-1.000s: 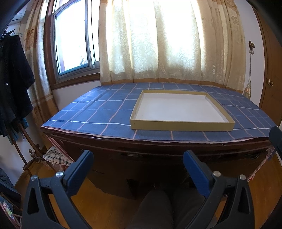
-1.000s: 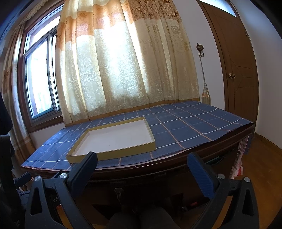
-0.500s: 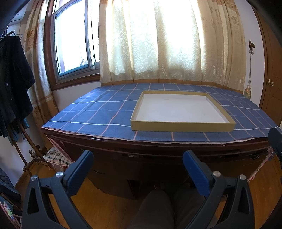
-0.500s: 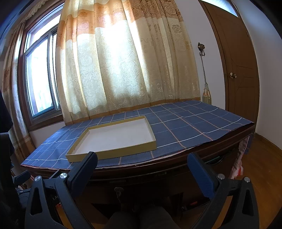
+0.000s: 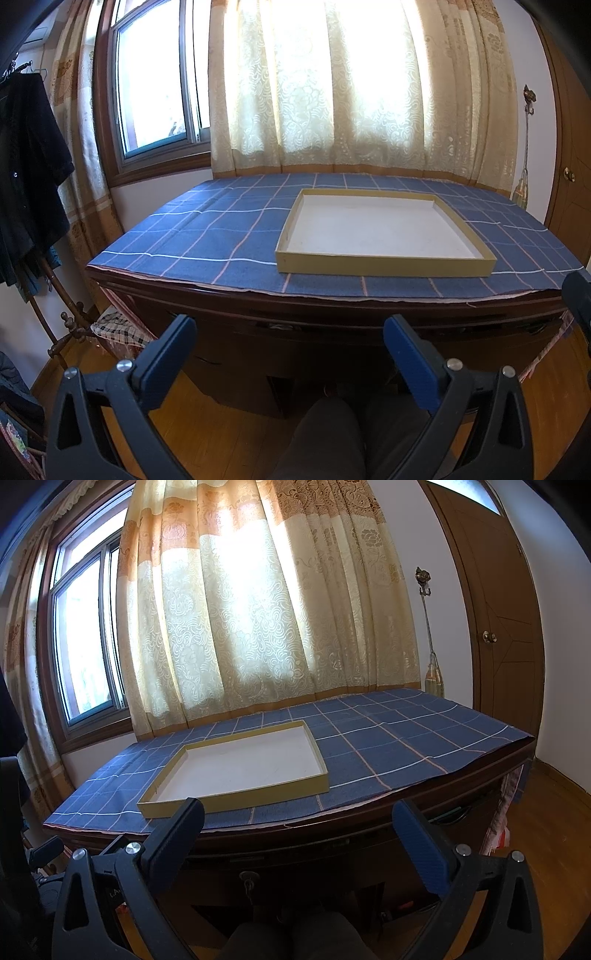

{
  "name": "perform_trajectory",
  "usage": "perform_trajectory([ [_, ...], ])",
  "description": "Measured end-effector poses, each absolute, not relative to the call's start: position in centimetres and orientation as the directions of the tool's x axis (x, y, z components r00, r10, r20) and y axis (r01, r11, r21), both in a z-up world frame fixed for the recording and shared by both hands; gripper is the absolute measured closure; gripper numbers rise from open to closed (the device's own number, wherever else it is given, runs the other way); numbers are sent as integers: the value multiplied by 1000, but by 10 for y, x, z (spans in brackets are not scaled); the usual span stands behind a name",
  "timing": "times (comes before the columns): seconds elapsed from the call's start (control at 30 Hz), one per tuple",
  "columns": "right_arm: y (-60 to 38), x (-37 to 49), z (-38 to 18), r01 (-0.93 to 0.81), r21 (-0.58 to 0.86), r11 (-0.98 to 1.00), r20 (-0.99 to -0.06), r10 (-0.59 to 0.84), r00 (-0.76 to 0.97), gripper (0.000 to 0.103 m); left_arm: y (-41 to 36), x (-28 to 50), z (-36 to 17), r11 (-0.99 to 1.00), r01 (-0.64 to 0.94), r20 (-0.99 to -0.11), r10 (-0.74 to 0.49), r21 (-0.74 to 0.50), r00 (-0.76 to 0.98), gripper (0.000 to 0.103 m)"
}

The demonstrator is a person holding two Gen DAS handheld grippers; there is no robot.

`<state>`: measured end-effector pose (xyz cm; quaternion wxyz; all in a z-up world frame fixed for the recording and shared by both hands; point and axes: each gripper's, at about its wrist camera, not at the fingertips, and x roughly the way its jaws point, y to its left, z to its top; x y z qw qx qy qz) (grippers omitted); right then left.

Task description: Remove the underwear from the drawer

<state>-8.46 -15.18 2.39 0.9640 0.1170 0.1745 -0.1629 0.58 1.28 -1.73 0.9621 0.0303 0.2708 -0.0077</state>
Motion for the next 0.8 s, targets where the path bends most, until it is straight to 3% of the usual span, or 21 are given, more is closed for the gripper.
perform_trajectory([
  [0.8,-158,-79,13,363,176,915,-379,-277,883,0,28,13,-25,999,1,-488,22,47,873,0],
])
